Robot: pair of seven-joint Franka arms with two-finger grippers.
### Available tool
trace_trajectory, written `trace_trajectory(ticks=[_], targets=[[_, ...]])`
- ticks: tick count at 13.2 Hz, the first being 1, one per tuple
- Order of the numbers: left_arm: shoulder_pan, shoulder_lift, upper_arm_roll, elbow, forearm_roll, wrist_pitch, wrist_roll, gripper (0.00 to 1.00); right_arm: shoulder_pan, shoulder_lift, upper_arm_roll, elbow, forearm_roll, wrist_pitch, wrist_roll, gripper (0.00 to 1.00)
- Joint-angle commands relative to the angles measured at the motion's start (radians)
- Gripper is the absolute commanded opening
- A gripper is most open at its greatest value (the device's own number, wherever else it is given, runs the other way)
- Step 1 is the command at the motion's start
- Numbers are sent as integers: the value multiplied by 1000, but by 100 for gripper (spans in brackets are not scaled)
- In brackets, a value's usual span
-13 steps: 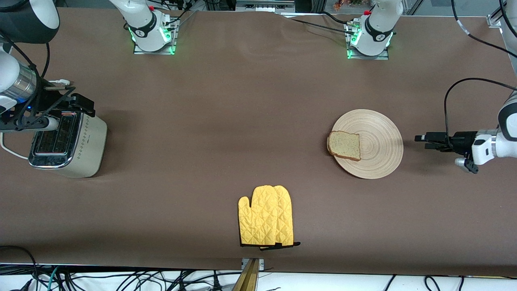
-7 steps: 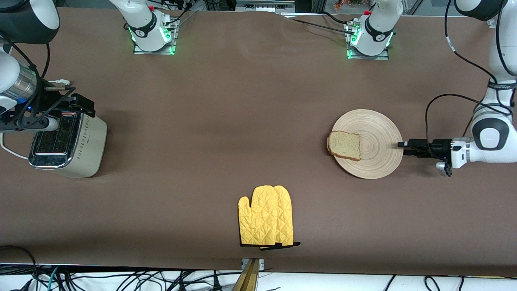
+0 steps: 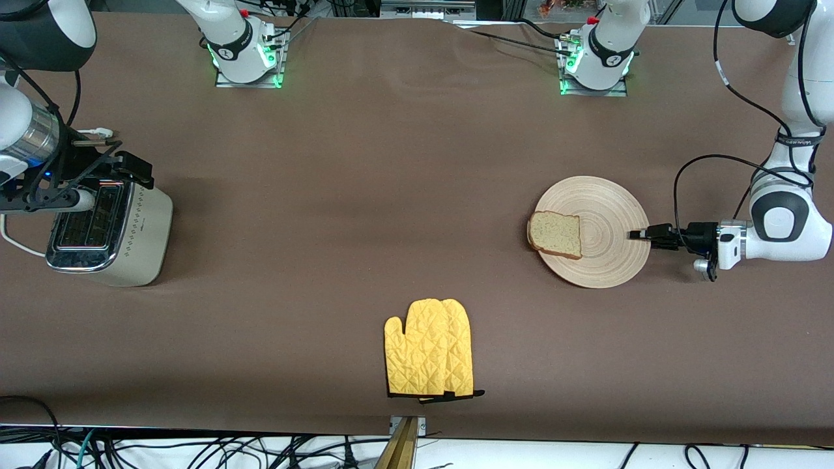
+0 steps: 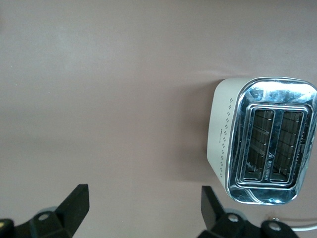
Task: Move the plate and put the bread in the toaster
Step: 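Reach the left gripper to the wooden plate rim and grip it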
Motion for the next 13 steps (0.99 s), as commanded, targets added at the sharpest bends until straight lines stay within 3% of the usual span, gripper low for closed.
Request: trace_trajectory(ticks=[1,5,9,10,13], targets=[[10,-19,-5,-11,-24,-19,36,0,-4,4,4,16,2,-1,-5,100],[-8,-24,-28,0,-50,-26,21,0,-4,4,4,16,2,-1,-5,100],[-15,-24,-169,56,-75,-72,-14,0,-6,4,3,16,2,-1,-5,100],[-50,-22,-207,52,-133,-66,-71,0,-6,4,3,16,2,-1,-5,100],[-238,-22,-214,62,-166,15,-288,0,-7,6,3,16,2,-1,-5,100]])
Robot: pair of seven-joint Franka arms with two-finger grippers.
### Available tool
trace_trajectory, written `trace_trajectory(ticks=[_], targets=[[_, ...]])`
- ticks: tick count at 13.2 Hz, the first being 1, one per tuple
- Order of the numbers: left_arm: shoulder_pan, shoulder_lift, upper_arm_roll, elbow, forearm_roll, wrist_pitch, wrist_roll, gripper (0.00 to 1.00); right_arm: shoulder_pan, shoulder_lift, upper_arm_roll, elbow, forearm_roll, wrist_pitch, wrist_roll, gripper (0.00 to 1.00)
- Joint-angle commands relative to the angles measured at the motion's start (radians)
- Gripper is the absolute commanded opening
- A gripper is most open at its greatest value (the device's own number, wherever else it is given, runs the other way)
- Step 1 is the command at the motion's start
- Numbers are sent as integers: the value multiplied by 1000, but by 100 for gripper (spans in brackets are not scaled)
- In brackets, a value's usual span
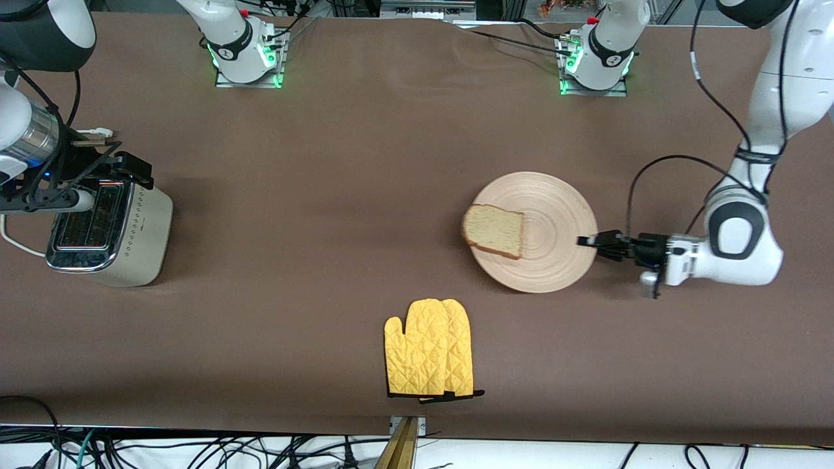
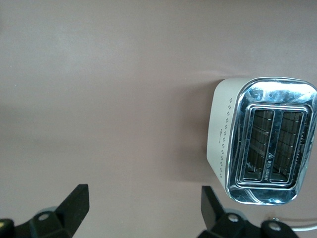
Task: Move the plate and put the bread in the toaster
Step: 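Slide the wooden plate with the left gripper toward the table middle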
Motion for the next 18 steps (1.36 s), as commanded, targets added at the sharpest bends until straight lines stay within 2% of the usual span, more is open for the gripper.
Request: trace_trajectory(ticks=[1,3,5,9,12,13,14,15,18], targets=[[-178,-9,6,8,-43,39,-150,0,-8,5,3,16,2,-2,-5,100],[-289,-9,8,4,-101,151,-161,0,-9,8,3,16,2,-2,-5,100],[-378,-4,11,-6,-197,194,-167,0,-13,8,3,16,2,-2,-6,100],[-444,57,11,-13,-192,323,-146,0,-14,8,2,16,2,-2,-5,100],[-459,63,16,-26,-189,340,-132,0,-13,15,3,16,2,-2,-8,100],[-459,71,19,-27,-186,340,-130,8,-13,15,3,16,2,-2,-6,100],[-456,71,26,-29,-170,339,-130,58,-11,17,3,16,2,-2,-5,100],[-444,69,28,-30,-135,334,-130,100,-11,18,3,16,3,-2,-6,100],[-420,42,29,-29,-40,319,-138,100,0,40,6,14,0,16,-5,100]])
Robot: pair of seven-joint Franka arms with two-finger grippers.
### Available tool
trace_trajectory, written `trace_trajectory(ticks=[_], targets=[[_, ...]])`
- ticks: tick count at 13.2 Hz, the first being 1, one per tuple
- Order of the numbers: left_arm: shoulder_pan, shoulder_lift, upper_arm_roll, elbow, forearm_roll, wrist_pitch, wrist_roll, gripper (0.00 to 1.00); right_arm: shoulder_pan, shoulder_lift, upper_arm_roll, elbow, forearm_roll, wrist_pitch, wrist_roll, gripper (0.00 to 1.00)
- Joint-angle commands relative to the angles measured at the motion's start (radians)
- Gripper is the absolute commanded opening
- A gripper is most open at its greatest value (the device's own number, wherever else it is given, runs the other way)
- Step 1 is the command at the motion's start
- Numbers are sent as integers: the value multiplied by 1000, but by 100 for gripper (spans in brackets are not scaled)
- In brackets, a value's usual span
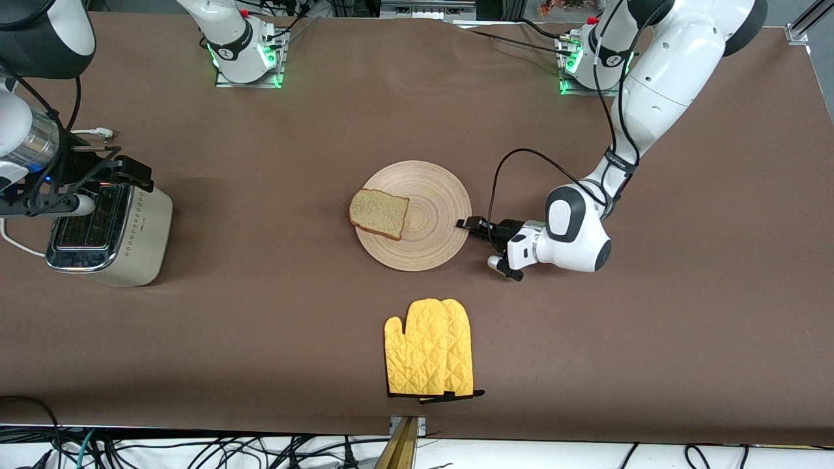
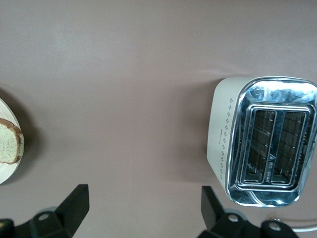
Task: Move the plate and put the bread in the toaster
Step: 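Slide the wooden plate with the left gripper toward the table middle, then release the plate and lift the left gripper while the right gripper reaches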
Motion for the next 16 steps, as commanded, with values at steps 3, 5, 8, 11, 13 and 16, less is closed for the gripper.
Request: trace_trajectory(ticks=[3,5,8,11,13,16], targets=[[82,-141,12,-1,289,-76,-15,100,5,69,9,14,13,-6,-20,100],[102,-239,12,18,540,-97,-15,100,27,74,11,9,14,-7,-22,100],[113,-336,10,22,819,-100,-2,100,75,87,11,8,110,-7,-5,100],[151,-444,15,29,1022,-132,53,100,87,171,11,5,271,10,-3,100],[153,-484,12,96,1095,-309,72,100,119,233,11,0,341,60,-2,100],[153,-484,10,296,1095,-557,69,100,156,284,11,-62,443,169,0,100]])
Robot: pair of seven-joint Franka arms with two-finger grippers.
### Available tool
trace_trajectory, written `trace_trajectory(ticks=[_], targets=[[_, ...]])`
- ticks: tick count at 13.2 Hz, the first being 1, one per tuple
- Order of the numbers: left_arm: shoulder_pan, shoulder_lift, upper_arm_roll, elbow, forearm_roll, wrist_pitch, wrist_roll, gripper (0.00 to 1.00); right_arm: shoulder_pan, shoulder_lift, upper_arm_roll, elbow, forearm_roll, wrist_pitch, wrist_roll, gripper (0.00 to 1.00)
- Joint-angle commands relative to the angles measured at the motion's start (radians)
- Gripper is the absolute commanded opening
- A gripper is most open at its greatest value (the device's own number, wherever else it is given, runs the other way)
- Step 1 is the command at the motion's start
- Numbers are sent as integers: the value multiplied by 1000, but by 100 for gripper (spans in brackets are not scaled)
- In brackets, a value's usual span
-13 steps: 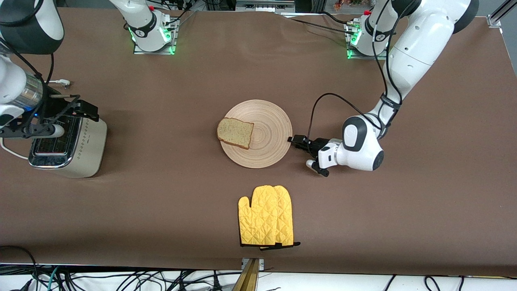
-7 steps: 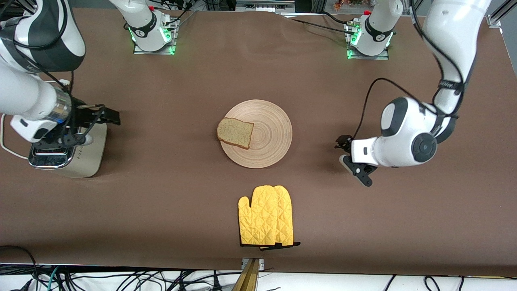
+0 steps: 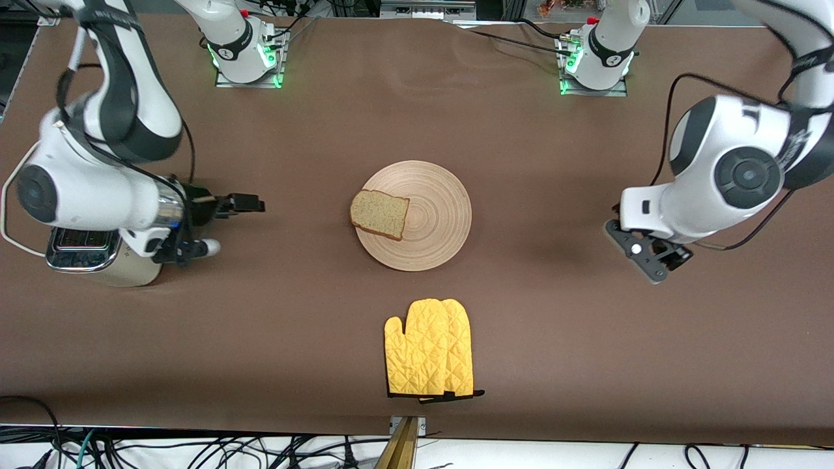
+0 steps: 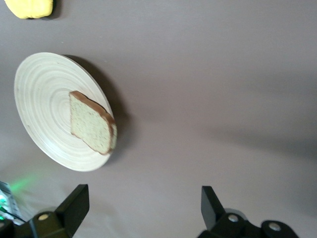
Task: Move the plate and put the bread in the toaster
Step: 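Release the plate and lift the left gripper while the right gripper reaches, then grasp the bread slice on the plate with the right gripper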
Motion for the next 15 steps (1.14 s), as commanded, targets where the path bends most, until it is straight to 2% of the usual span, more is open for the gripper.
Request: trace_trajectory(ticks=[1,3,5,7,9,11,15], targets=[[-6,-7,2,152,25,-163,16,100,19,22,-2,-81,130,96,4,100],[-45,-106,76,114,-4,-171,-116,100,62,22,-2,-176,164,233,4,100],[-68,-252,142,-16,-121,-166,-448,100,99,33,6,-258,186,358,4,100],[-106,-345,185,-111,-144,-139,-588,100,111,44,46,-322,285,461,3,100],[-92,-375,185,-189,-191,-59,-590,100,111,56,78,-359,317,524,1,100],[-82,-375,188,-185,-256,-45,-582,100,111,64,95,-388,412,567,-17,100],[-82,-358,188,-156,-232,-54,-585,100,111,97,126,-433,512,659,-101,100]])
